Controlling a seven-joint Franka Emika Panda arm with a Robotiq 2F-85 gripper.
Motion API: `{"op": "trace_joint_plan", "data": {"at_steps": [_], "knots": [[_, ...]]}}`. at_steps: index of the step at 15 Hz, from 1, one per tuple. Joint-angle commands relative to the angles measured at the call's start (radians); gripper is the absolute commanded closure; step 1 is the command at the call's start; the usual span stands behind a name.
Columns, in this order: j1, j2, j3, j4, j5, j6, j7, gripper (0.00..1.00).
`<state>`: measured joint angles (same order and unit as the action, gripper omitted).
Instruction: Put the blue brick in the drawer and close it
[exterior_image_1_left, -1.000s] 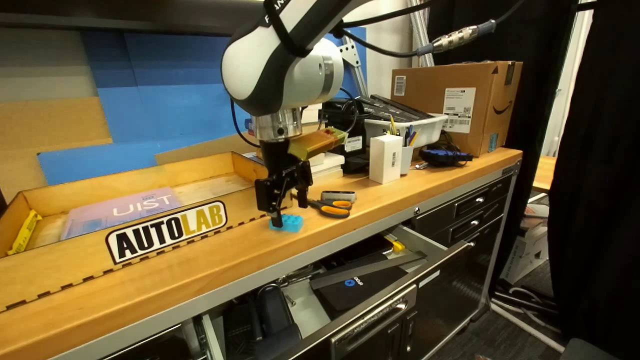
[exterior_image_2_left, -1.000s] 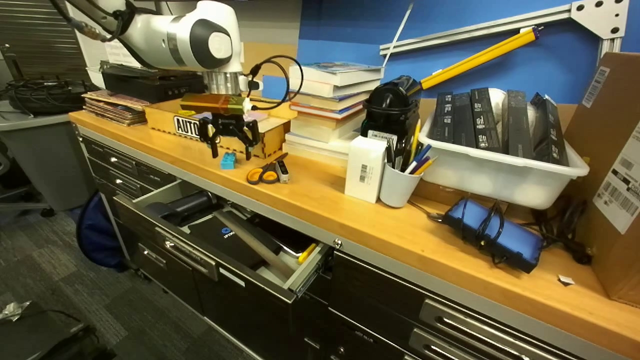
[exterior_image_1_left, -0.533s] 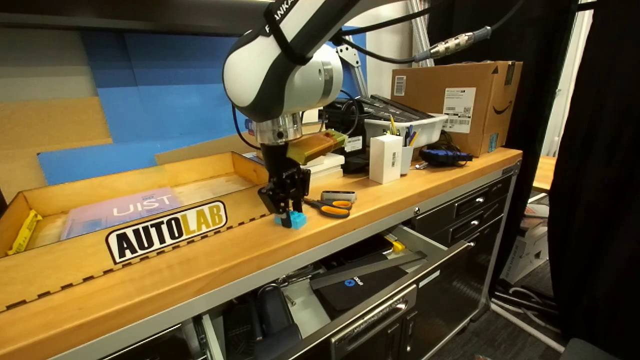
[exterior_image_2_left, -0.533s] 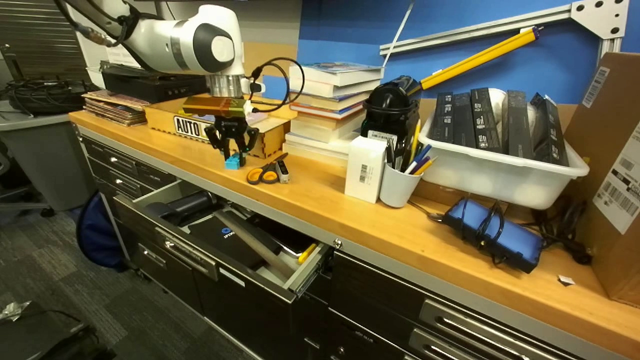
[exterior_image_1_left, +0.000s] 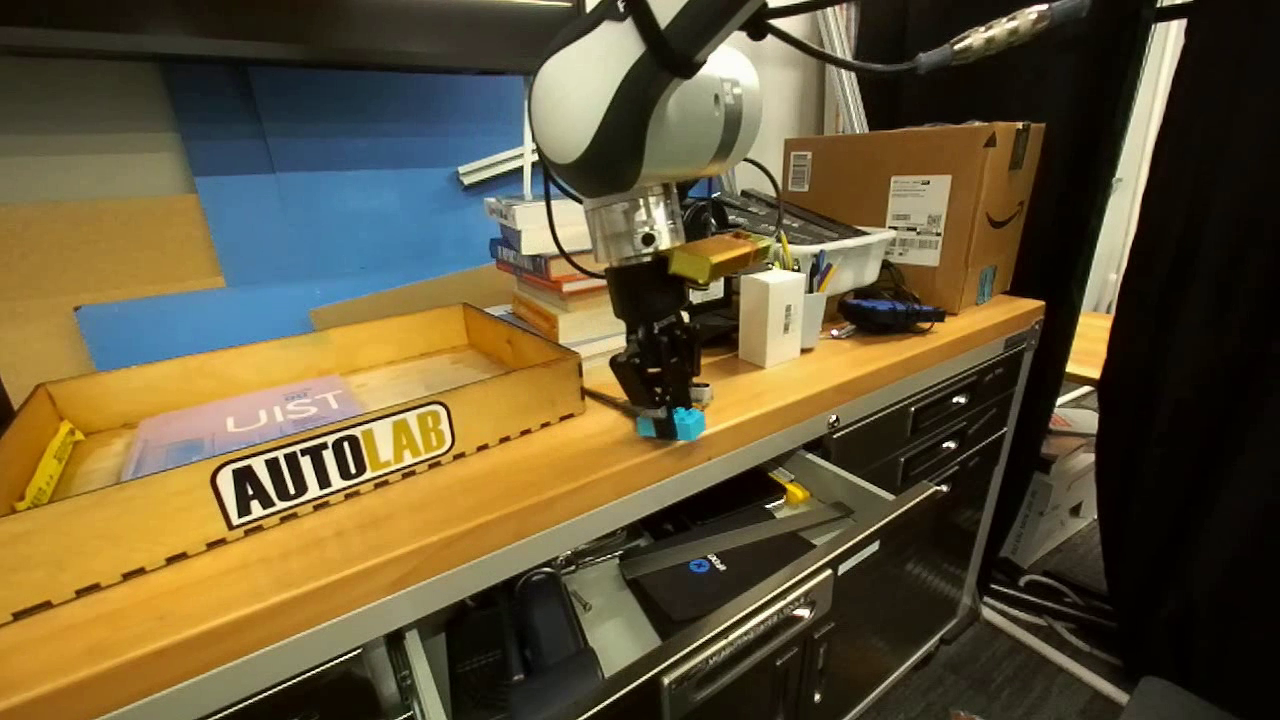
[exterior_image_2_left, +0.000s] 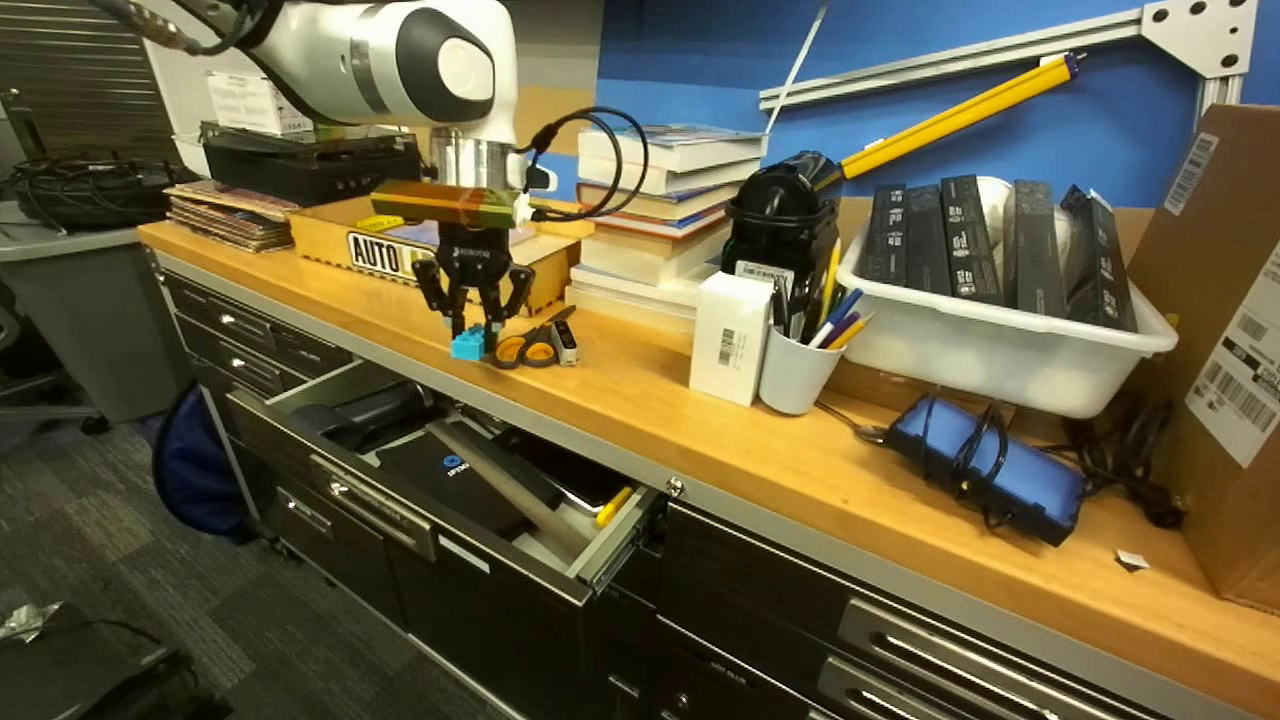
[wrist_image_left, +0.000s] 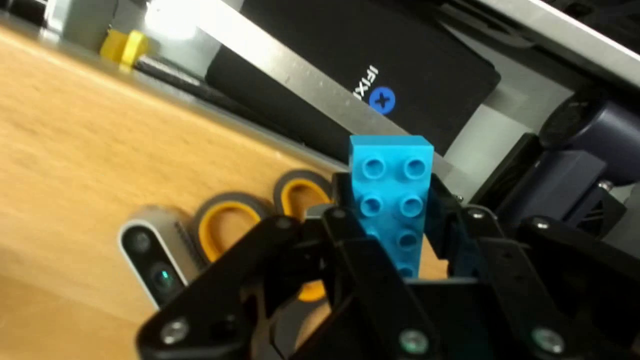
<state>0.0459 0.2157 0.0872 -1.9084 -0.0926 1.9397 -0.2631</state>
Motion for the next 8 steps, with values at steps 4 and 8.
{"op": "trace_joint_plan", "data": {"at_steps": [4, 8], "knots": [[-0.035, -0.076, -0.052, -0.169, -0.007, 0.057, 0.101, 0.82], [-0.046, -0.022, -0.076, -0.185, 0.013, 0.086, 0.131, 0.82]]}}
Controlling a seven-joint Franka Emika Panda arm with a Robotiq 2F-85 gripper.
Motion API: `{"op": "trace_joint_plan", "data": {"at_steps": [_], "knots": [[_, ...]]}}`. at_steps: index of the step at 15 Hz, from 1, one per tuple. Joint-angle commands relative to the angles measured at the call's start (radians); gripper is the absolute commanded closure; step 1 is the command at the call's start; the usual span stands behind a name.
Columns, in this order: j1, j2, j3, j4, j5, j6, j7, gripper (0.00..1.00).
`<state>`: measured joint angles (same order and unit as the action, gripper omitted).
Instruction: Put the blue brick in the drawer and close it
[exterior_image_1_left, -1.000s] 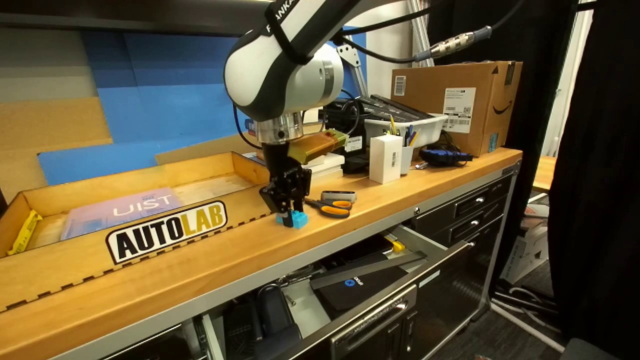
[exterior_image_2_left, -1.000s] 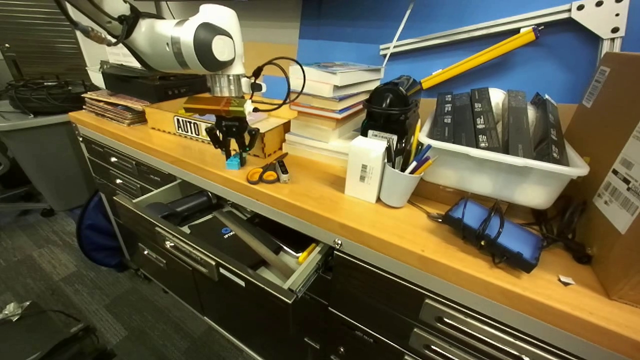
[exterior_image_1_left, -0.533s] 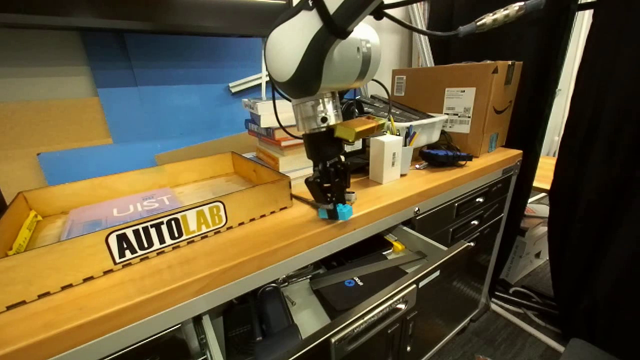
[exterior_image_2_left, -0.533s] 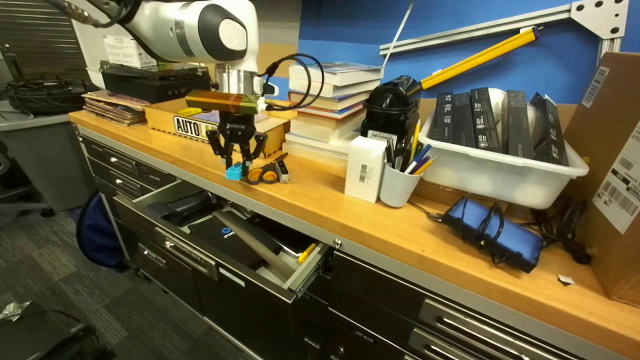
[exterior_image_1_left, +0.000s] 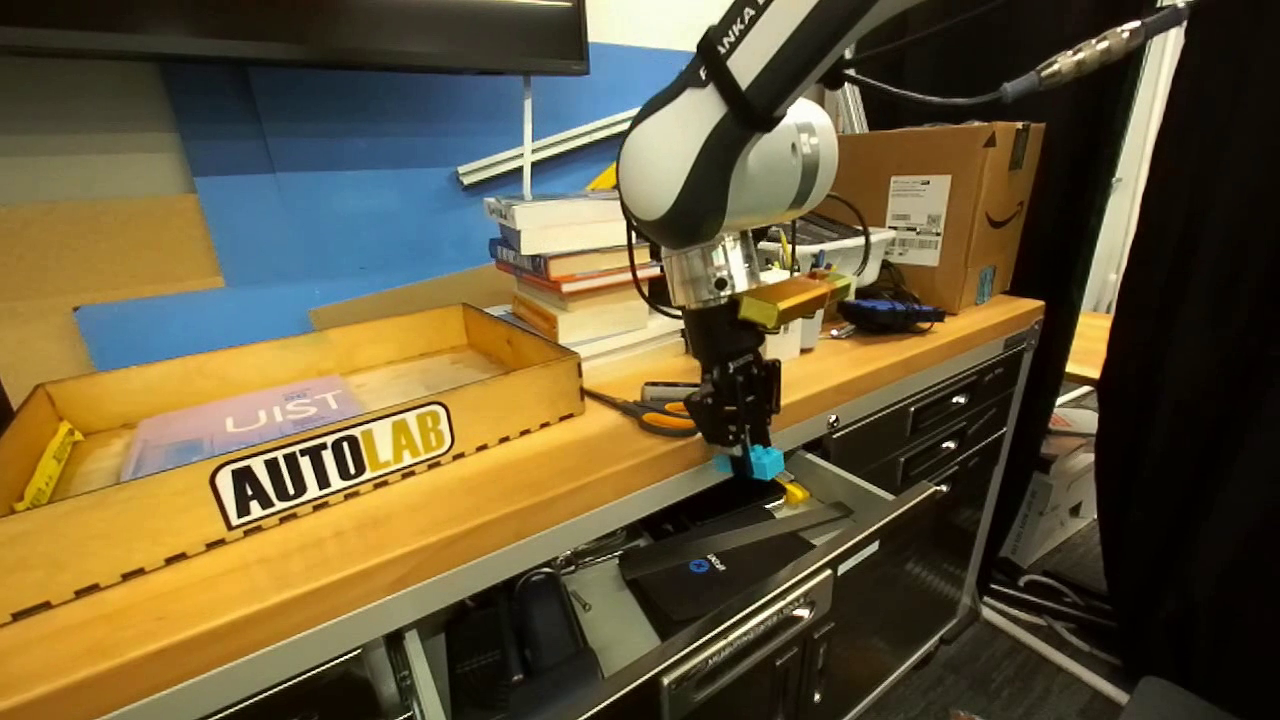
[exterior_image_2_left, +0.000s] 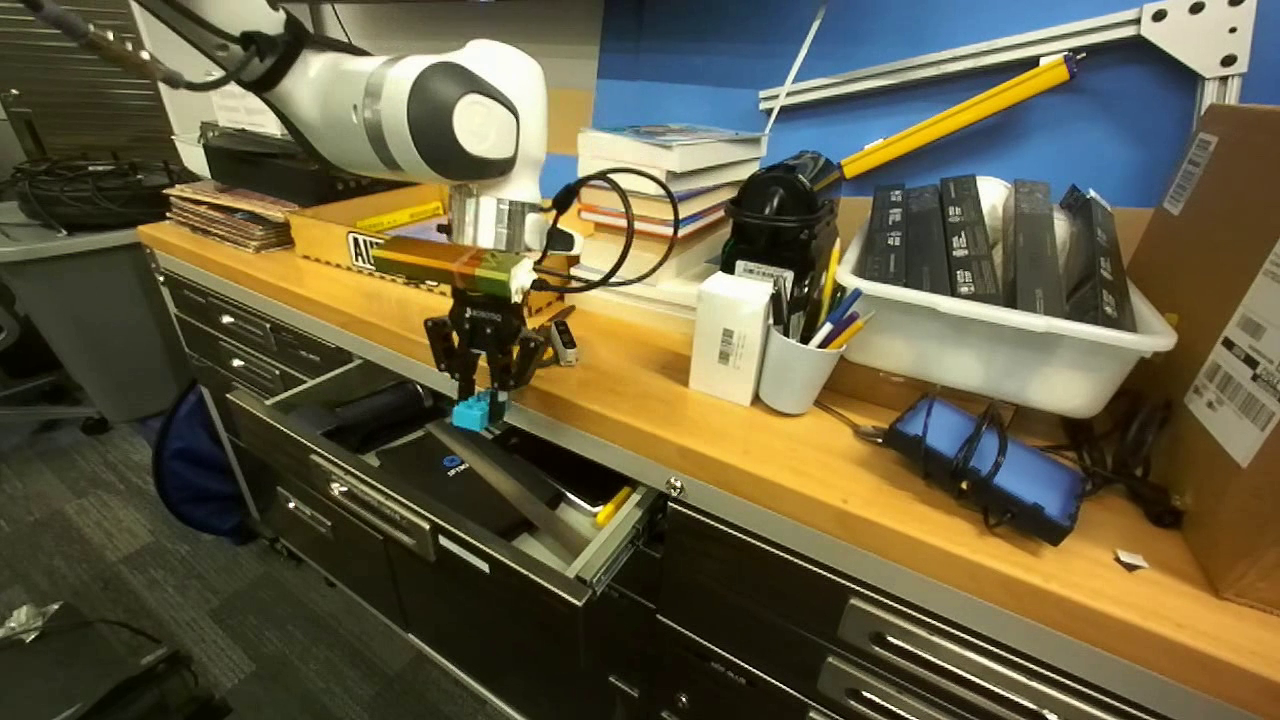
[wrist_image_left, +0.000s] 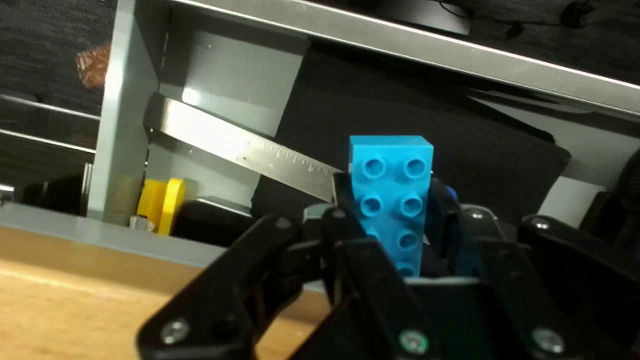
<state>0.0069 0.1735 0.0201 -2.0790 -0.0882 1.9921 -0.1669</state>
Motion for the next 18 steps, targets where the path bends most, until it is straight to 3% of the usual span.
{"op": "trace_joint_plan", "data": {"at_steps": [1, 3, 4, 6, 10, 15, 18], "knots": [[-0.009, 0.034, -0.014, -0.014, 0.007, 0.044, 0.051, 0.82], [-0.008, 0.056, -0.017, -0.015, 0.01, 0.074, 0.08, 0.81], [-0.008, 0.063, -0.017, -0.015, 0.013, 0.086, 0.093, 0.39], [-0.01, 0.037, -0.017, -0.044, 0.02, 0.111, 0.101, 0.34], [-0.028, -0.089, -0.031, -0.174, 0.021, 0.163, 0.088, 0.02], [-0.068, -0.226, -0.078, -0.33, 0.03, 0.134, 0.081, 0.0], [-0.089, -0.197, -0.104, -0.345, 0.059, 0.118, 0.068, 0.0]]}}
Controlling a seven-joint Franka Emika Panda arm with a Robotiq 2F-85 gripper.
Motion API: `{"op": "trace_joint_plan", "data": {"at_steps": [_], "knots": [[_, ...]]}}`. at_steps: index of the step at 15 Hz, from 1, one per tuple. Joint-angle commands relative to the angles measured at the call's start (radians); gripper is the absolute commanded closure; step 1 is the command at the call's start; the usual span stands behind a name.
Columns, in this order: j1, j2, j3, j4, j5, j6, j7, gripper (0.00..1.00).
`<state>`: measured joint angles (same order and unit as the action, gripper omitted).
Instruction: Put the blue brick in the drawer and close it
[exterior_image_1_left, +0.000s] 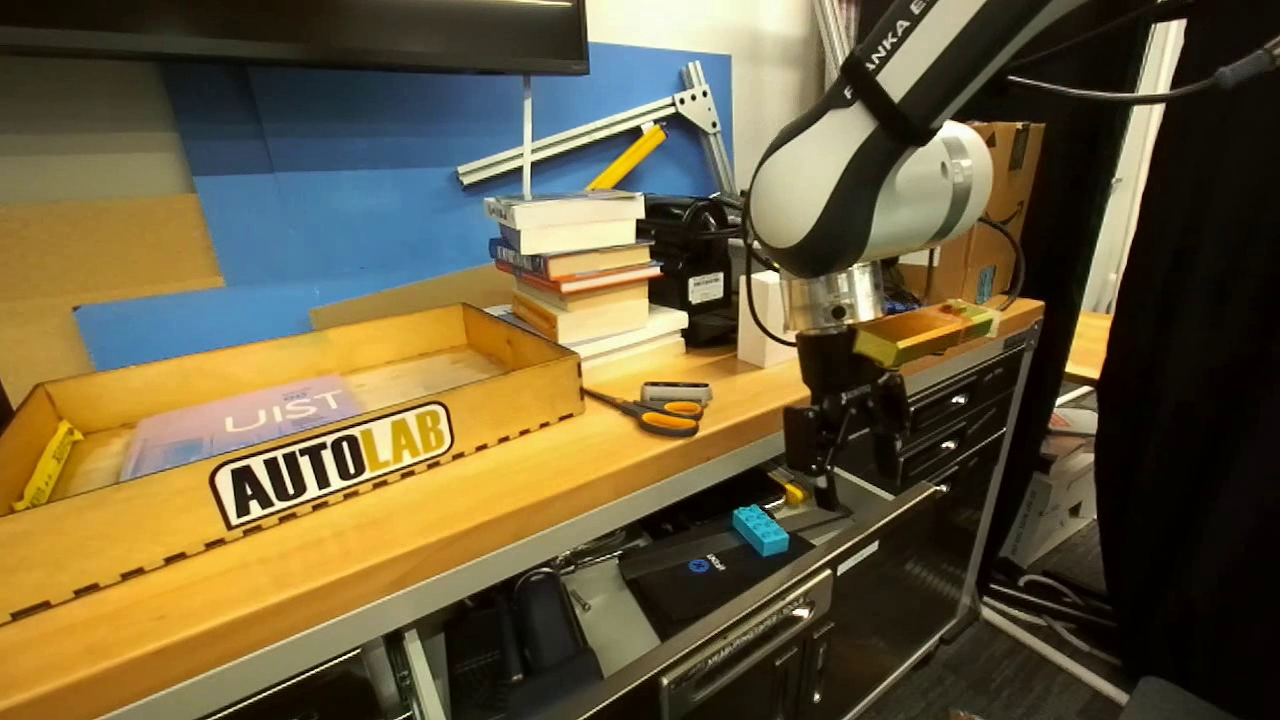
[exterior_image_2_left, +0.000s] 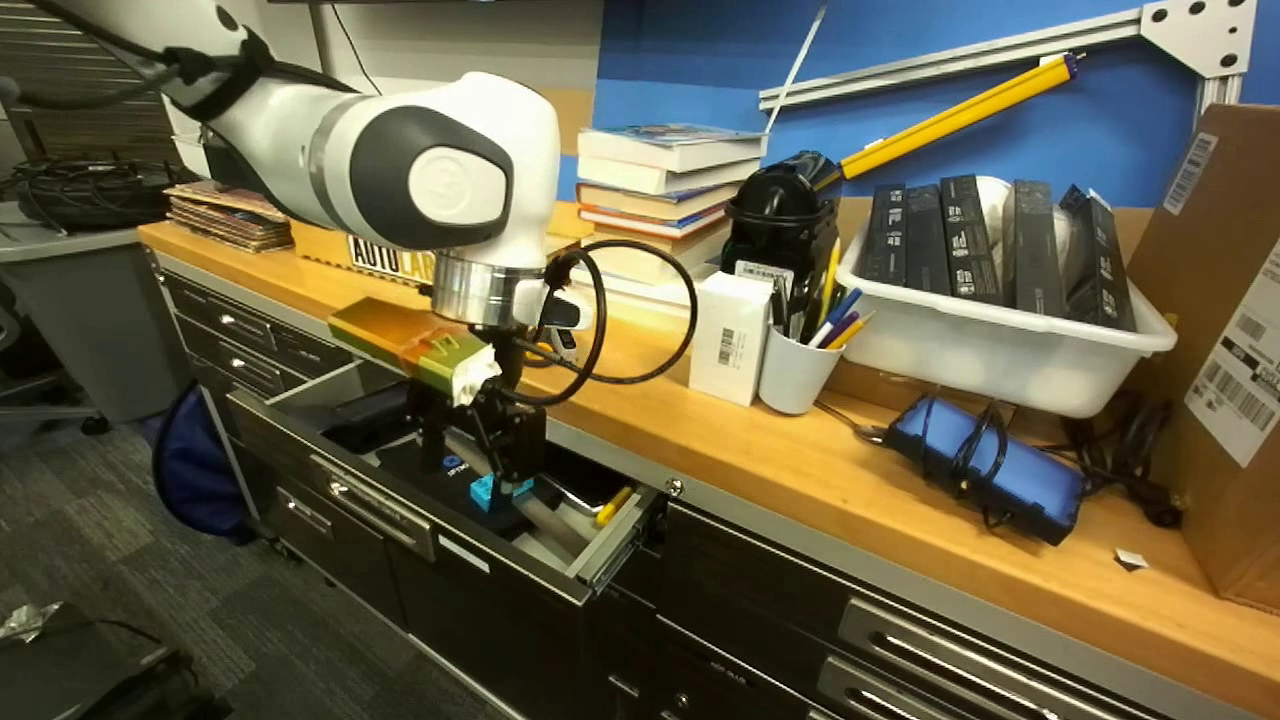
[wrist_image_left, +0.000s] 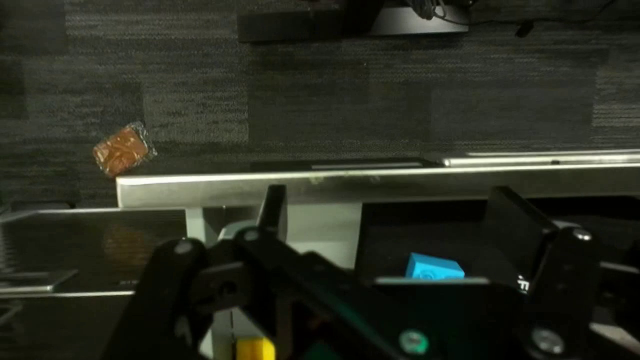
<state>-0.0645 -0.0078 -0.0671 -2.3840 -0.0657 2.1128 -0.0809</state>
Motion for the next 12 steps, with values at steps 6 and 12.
{"op": "trace_joint_plan", "data": {"at_steps": [6, 12], "knots": [[-0.028, 0.129, -0.022, 0.024, 0.069, -0.023, -0.033, 0.0], [-0.021, 0.193, -0.021, 0.046, 0.076, 0.063, 0.088, 0.0]]}}
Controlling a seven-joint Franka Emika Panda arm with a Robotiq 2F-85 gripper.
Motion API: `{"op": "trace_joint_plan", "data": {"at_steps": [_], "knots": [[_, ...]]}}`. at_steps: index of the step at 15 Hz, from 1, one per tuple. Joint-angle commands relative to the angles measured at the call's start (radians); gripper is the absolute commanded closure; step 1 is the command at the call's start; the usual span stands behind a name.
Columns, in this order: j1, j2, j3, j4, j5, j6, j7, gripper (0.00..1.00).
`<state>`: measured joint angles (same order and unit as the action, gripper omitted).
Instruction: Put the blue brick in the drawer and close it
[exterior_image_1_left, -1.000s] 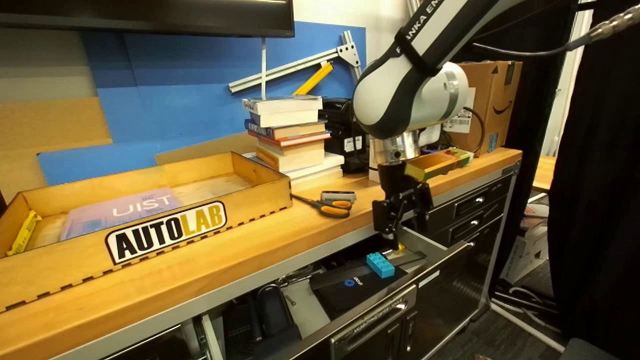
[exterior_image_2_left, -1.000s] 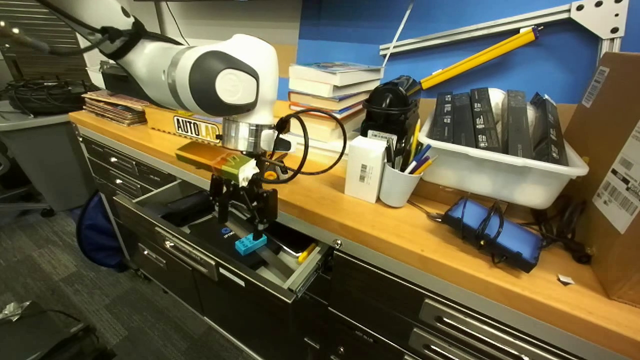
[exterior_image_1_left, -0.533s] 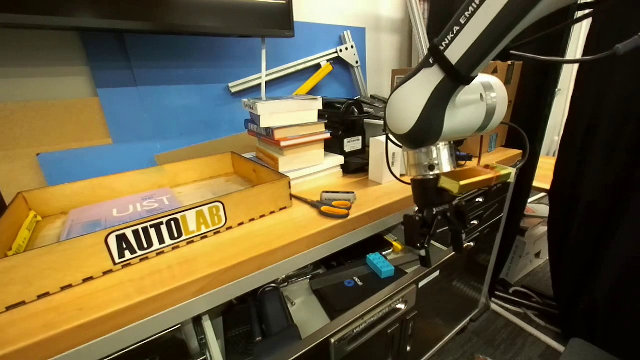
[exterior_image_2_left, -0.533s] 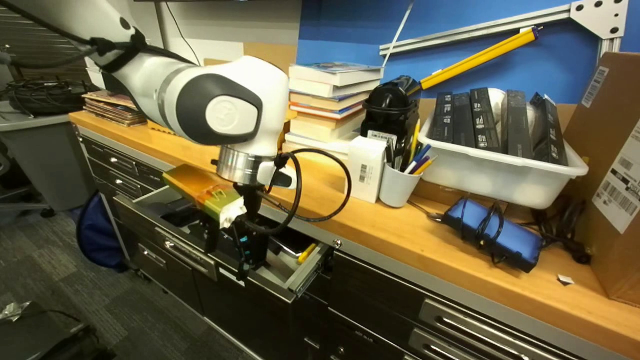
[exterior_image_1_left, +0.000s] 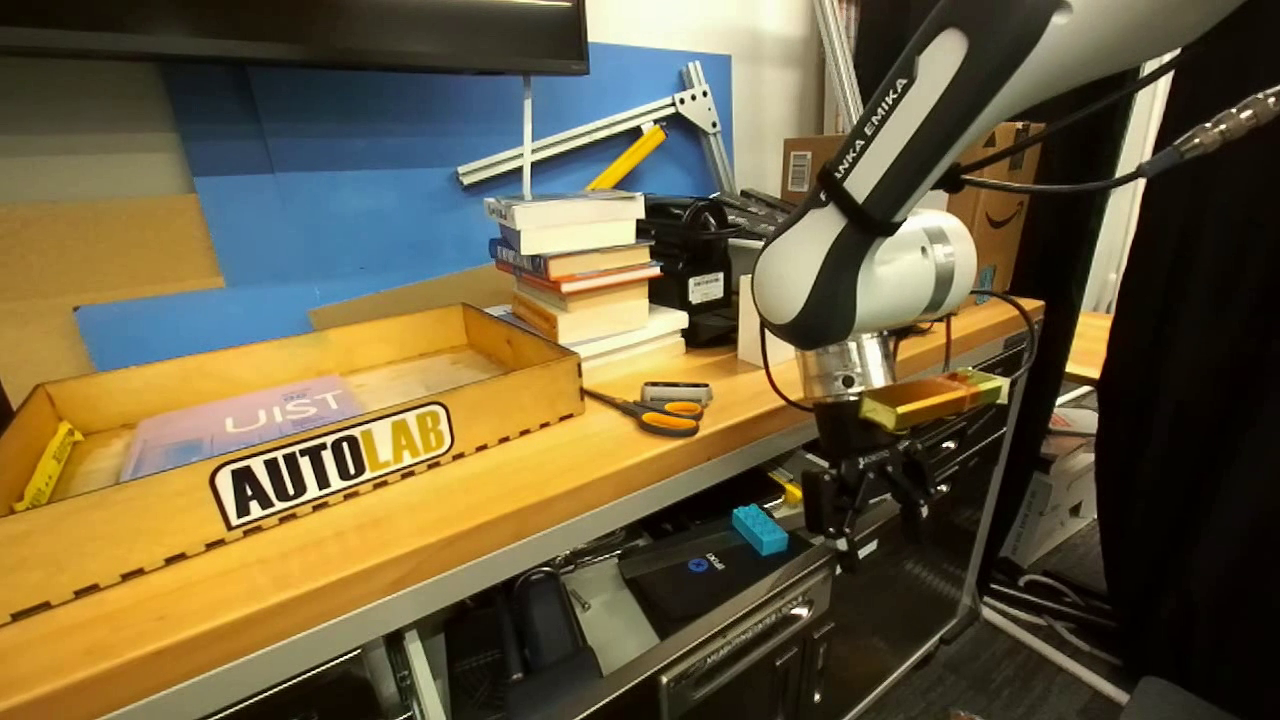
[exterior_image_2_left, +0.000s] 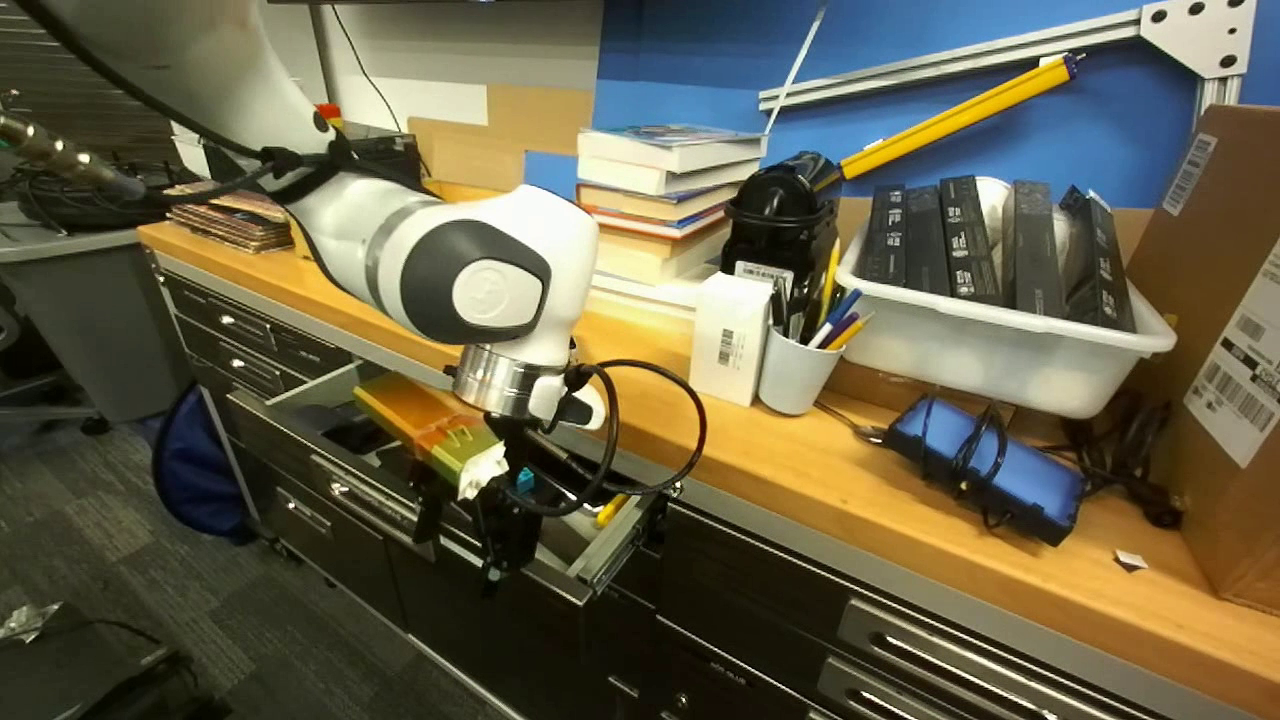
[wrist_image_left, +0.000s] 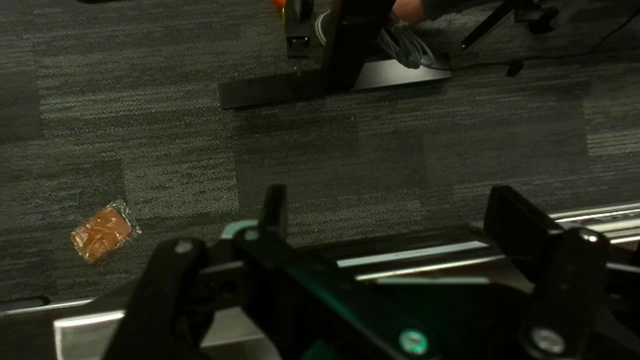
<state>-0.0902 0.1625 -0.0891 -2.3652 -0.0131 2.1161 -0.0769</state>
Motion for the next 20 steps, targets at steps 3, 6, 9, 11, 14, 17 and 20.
{"op": "trace_joint_plan", "data": {"at_steps": [3, 6, 9, 11, 14, 17, 20], "knots": [[0.018, 0.019, 0.001, 0.023, 0.021, 0.156, 0.2, 0.0], [0.035, 0.032, -0.003, 0.027, -0.003, 0.268, 0.333, 0.0], [0.068, 0.052, -0.019, 0.035, -0.09, 0.385, 0.499, 0.0], [0.094, 0.051, -0.037, 0.03, -0.162, 0.456, 0.62, 0.0], [0.136, 0.022, -0.085, -0.004, -0.29, 0.521, 0.816, 0.0], [0.106, -0.097, -0.067, -0.099, -0.241, 0.493, 0.769, 0.0], [0.065, -0.252, -0.039, -0.188, -0.154, 0.499, 0.583, 0.0]]}}
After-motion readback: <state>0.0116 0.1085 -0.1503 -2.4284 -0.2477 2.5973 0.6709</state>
